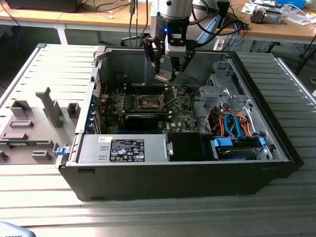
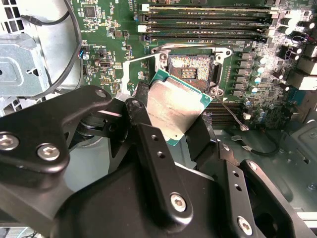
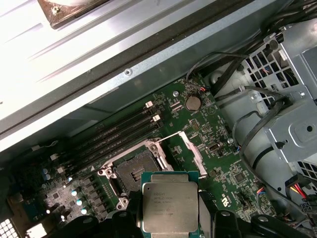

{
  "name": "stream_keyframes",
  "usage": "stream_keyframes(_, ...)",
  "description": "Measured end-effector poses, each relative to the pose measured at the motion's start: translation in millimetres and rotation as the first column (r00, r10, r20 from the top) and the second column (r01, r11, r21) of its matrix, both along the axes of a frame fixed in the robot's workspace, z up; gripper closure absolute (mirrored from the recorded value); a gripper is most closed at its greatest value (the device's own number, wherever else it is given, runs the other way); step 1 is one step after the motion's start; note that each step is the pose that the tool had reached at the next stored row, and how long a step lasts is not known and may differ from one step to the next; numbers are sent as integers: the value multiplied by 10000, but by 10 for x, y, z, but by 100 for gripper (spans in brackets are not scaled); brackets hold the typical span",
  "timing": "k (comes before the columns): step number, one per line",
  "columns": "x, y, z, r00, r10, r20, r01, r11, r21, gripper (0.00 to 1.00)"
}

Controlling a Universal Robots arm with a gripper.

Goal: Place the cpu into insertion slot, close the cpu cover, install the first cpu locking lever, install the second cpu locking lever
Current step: 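Place the cpu into insertion slot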

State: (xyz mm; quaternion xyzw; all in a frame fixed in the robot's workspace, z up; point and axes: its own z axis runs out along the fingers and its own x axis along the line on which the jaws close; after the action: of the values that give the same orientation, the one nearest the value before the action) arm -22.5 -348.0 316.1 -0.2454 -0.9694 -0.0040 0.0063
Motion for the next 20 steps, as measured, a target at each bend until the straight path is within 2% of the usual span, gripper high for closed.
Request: stream_keyframes(20,0,0,-5,9999,-128,0,128,9999,0,45)
